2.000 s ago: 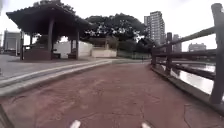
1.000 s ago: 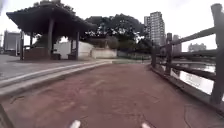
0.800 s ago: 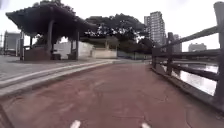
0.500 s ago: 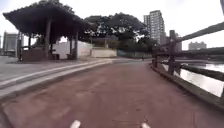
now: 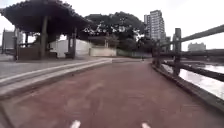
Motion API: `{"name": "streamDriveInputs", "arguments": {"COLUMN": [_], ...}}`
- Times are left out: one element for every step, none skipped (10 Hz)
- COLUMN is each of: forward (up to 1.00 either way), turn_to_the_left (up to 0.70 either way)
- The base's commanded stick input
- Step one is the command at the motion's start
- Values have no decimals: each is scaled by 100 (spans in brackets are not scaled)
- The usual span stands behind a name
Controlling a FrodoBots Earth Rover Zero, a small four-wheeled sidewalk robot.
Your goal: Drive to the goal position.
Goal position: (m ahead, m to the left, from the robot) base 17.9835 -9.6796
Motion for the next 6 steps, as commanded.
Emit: {"name": "streamDriveInputs", "arguments": {"forward": [70, 70, 70, 70, 70, 70], "turn_to_the_left": [0, -18, -24, 0, 0, 0]}}
